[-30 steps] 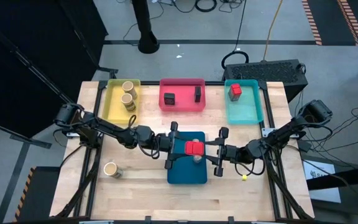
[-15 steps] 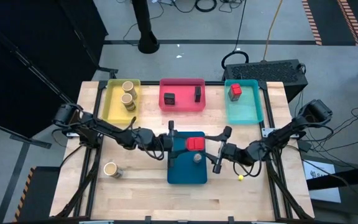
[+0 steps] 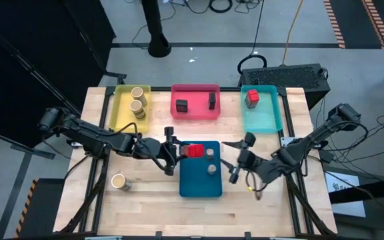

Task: Sort spices by type
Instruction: Put the red seasoning can into the green bin

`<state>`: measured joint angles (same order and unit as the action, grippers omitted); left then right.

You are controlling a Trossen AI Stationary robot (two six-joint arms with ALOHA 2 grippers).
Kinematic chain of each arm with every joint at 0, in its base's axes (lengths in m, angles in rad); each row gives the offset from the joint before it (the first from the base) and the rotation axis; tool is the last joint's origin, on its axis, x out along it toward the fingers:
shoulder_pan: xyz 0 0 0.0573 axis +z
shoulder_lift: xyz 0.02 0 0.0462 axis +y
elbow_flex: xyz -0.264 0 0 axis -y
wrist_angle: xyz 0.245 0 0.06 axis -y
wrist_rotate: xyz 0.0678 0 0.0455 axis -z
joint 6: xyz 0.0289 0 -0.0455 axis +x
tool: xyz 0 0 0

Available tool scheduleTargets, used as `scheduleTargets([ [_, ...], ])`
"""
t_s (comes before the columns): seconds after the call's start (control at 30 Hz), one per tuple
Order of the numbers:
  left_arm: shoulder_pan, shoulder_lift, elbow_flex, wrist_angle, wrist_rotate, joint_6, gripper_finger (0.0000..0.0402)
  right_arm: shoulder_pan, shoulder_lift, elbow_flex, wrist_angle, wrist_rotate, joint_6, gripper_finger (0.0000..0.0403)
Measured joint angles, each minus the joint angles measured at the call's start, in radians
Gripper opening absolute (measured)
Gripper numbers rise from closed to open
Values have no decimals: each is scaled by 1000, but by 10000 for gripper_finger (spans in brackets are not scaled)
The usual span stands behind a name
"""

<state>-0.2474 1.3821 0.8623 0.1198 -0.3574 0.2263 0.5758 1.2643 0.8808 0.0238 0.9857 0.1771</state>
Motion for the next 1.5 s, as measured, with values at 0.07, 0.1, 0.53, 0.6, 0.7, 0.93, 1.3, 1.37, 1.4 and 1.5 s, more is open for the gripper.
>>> scheduleTargets([
  [0.07,0,0,0,-4,0,-2,202,-16,37,111,-184,-62,65,262],
  [0.1,-1,0,0,-7,0,0,202,-24,55,164,-258,-88,92,262],
  [0.53,-3,1,0,-6,29,15,202,-124,304,521,-565,-309,82,297],
  [0.6,-6,1,0,-6,39,15,202,-135,317,532,-565,-314,67,304],
  [0.7,-9,1,0,2,41,15,202,-155,326,538,-566,-321,47,311],
  [0.93,-9,2,0,7,42,15,202,-207,352,537,-567,-444,-17,313],
  [1.3,-8,2,0,11,68,16,204,-249,356,537,-536,-473,-119,284],
  [1.37,-8,2,0,14,67,15,215,-254,356,537,-529,-479,-119,262],
  [1.4,-7,2,0,16,66,15,220,-255,356,537,-528,-481,-119,249],
  [1.5,-6,2,0,20,64,16,223,-258,356,537,-525,-482,-123,202],
])
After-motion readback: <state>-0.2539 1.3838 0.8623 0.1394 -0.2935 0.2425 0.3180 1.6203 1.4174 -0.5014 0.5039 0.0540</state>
